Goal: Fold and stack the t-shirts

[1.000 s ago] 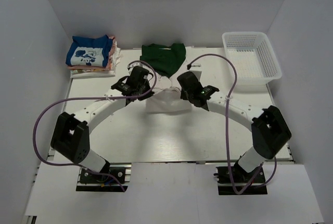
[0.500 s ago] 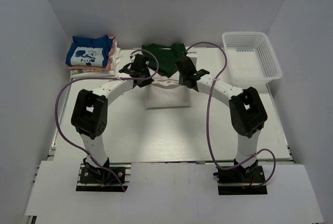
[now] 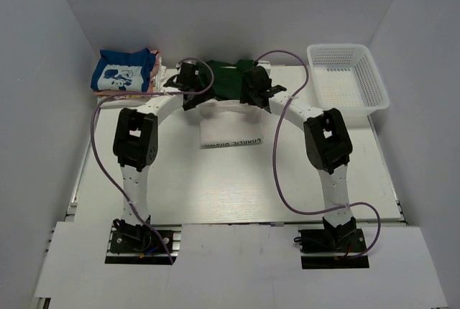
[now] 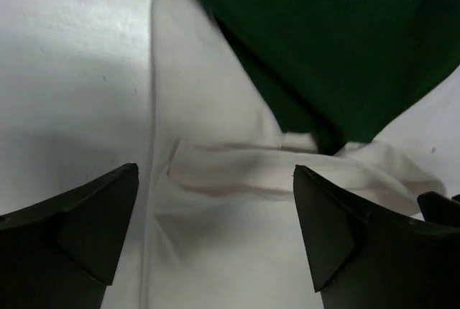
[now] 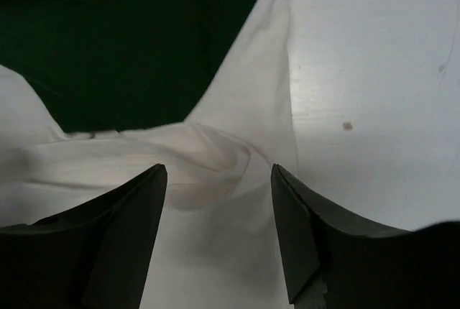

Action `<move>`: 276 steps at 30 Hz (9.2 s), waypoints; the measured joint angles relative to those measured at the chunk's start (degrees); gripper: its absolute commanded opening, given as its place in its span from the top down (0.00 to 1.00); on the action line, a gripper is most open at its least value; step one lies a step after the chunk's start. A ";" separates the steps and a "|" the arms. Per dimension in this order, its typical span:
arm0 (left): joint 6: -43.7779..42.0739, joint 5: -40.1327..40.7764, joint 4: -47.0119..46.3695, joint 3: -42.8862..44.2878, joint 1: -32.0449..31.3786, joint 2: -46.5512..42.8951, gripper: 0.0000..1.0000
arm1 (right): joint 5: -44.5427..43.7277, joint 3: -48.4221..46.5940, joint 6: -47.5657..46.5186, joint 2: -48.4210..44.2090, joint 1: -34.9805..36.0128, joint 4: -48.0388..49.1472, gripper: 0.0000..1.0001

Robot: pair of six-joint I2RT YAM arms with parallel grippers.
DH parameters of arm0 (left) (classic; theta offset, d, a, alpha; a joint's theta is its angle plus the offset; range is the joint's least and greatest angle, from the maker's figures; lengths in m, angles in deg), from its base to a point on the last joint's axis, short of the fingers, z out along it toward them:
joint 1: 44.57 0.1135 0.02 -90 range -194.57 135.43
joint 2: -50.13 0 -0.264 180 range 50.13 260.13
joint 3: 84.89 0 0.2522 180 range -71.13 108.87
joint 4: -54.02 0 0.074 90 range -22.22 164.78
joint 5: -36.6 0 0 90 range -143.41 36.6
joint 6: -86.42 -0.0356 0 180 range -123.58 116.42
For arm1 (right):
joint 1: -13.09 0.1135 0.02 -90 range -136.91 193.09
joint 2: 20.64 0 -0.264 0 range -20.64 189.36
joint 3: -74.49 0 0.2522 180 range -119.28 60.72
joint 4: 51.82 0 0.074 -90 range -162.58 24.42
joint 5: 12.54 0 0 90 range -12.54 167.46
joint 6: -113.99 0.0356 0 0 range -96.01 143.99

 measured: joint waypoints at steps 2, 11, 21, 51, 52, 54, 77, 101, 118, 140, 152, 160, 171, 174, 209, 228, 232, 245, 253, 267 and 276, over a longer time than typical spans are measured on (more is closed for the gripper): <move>0.04 -0.83 0.26 4.11 1.42 1.95 0.00 | 1.05 -1.81 -0.37 0.39 -0.85 1.20 0.23; -1.01 -7.21 -5.92 -14.95 3.32 -14.73 0.00 | 8.98 16.90 -1.62 -14.58 -2.03 8.02 0.10; -2.34 -18.01 -9.09 -33.42 0.61 -21.33 0.00 | 13.46 33.92 3.67 -23.39 -2.05 6.69 0.10; -1.25 -20.74 -14.78 -39.93 0.39 -18.99 1.00 | 24.35 39.15 8.92 -19.78 -4.37 13.68 0.78; -1.22 -20.76 -14.78 -39.93 0.39 -18.99 1.00 | 24.68 39.15 9.35 -19.15 -4.48 14.08 0.94; -1.20 -20.79 -14.78 -39.93 0.39 -18.99 1.00 | 25.59 39.15 9.46 -18.14 -4.61 15.04 1.00; 1.66 -22.97 1.79 -51.08 -7.30 -70.73 1.00 | 37.55 44.02 0.66 -55.84 -1.62 -18.16 1.00; 2.05 -3.06 5.25 -38.73 -6.45 -58.49 1.00 | 38.21 19.32 -0.63 -39.34 -2.51 -24.44 1.00; -3.54 8.76 2.75 -18.36 -4.81 -30.77 1.00 | 36.09 -1.79 -0.74 -15.52 -7.89 -26.18 1.00; -8.35 0.90 1.73 -4.46 2.71 -6.62 0.00 | 35.78 -13.64 1.07 5.07 -10.36 -23.04 0.10; -11.67 -9.40 -1.27 -8.13 2.21 -15.17 0.00 | 39.82 -4.76 -0.20 -5.64 -9.62 -13.68 0.10; -12.24 -19.67 -5.03 -10.56 1.64 -16.35 0.00 | 48.63 -0.85 0.90 -8.72 -7.98 -6.23 0.10; -14.19 -24.87 -0.28 2.56 2.38 4.04 0.00 | 48.48 -3.74 4.52 6.56 -8.44 2.29 0.10; -14.32 -23.74 1.44 6.32 2.95 7.76 0.00 | 45.77 -3.74 6.16 8.55 -9.25 6.93 0.10; 0.26 -29.83 -25.03 -46.01 0.57 -23.63 0.07 | 58.93 44.68 14.73 -14.78 -7.21 35.21 0.10; -5.42 -20.74 -12.48 -42.56 0.44 -40.44 0.00 | 54.14 40.57 3.37 -30.58 -8.92 19.41 0.10; -6.27 -15.30 -11.08 -40.02 0.81 -34.97 0.00 | 55.76 40.19 3.10 -33.14 -8.96 19.17 0.10; -9.73 -12.17 -16.52 -33.94 1.18 -17.18 0.21 | 61.18 40.22 4.09 -34.56 -8.98 19.43 0.10; -11.43 -19.61 -26.58 -37.88 0.79 -14.51 0.82 | 63.95 40.50 7.76 -34.69 -9.70 24.30 0.10; -22.29 -7.45 -12.26 -21.94 -0.11 -11.21 1.00 | 60.15 43.65 6.47 -37.46 -11.19 24.37 0.10; -42.32 6.54 -9.31 -17.81 1.11 -12.50 1.00 | 57.24 44.85 5.46 -37.66 -11.72 23.12 0.10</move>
